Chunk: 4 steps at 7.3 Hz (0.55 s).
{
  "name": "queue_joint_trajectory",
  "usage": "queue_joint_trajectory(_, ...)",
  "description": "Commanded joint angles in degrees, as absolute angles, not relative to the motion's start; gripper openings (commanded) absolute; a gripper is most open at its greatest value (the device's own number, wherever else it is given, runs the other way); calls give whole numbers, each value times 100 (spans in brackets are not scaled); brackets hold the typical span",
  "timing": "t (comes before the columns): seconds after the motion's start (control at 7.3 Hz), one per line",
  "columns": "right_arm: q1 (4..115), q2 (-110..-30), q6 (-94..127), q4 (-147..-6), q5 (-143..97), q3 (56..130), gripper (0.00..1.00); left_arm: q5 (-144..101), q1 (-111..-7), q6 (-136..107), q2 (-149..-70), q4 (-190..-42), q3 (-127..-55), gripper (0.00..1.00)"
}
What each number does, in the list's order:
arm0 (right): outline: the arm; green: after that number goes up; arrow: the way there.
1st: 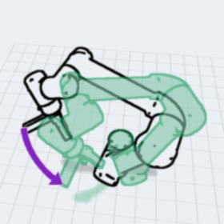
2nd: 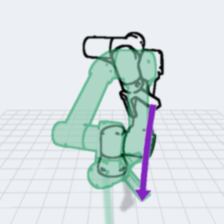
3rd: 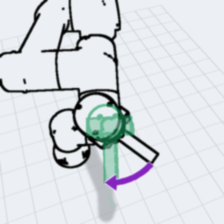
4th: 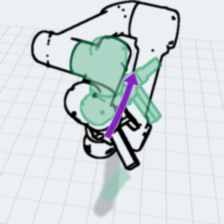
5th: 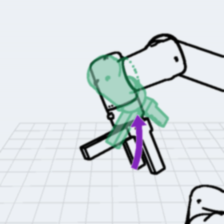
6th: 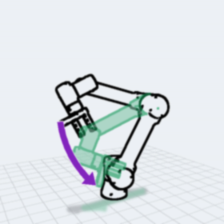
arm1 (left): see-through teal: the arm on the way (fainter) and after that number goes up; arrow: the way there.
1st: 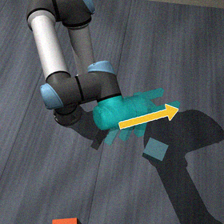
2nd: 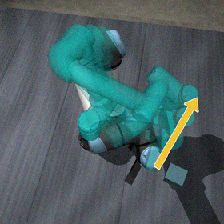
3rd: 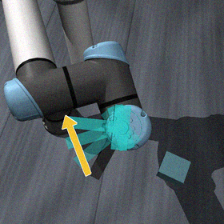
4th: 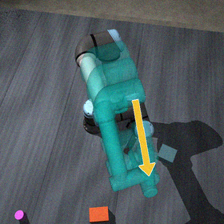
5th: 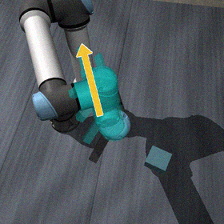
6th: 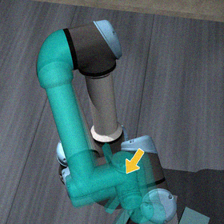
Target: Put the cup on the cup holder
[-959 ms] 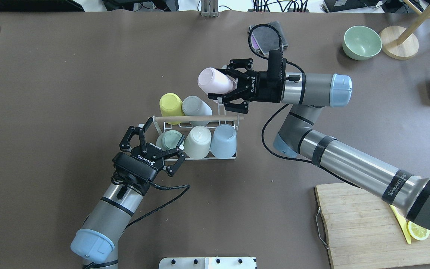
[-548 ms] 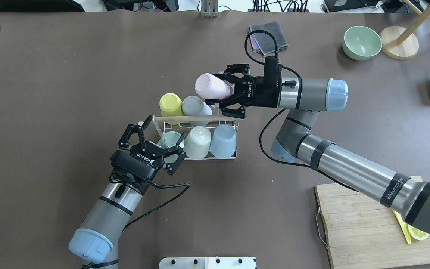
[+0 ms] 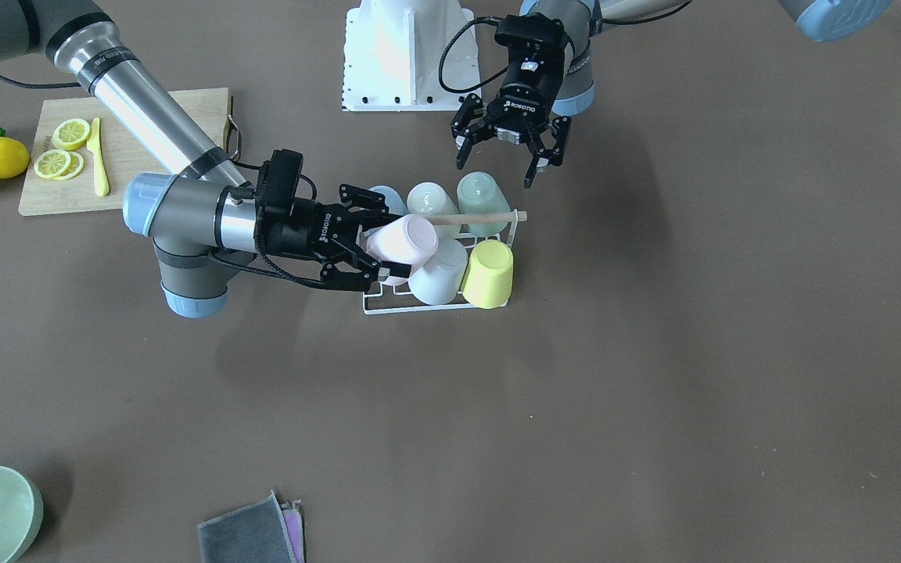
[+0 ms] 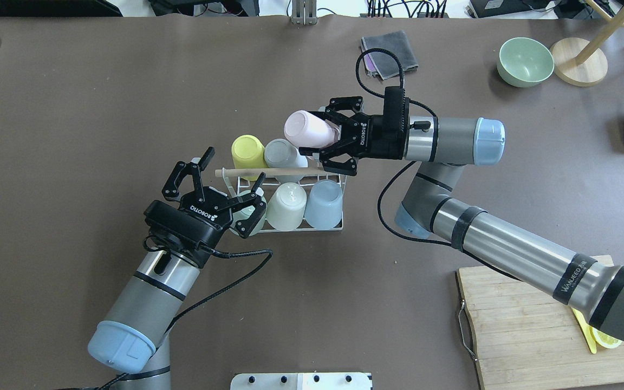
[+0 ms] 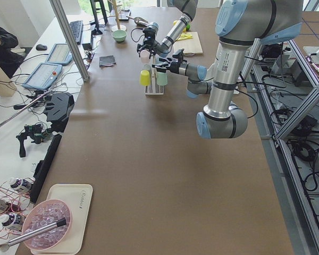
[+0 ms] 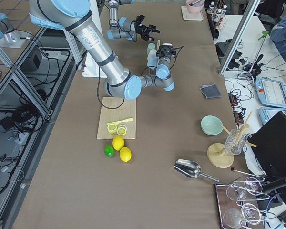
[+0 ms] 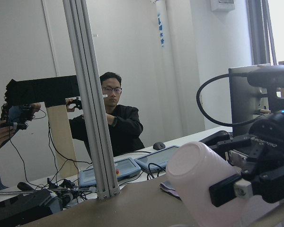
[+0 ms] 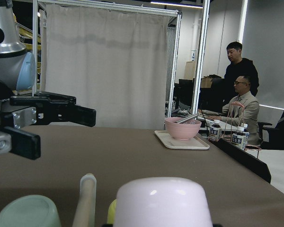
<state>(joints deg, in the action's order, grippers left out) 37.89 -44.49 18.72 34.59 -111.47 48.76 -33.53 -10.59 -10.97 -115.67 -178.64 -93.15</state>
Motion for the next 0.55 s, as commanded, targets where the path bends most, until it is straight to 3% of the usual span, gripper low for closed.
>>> queue_joint_trajectory(0.0,3788,-4491,1872,3472,-11153,4887,0,-3645,-1421,-1090,-11566,-17702,-9702,97)
queue_joint_trajectory(0.41,3762,-4500,1872,3472,-11145,4896,0,-3980,-1783,-1099,-11566,-17543,-9747,97)
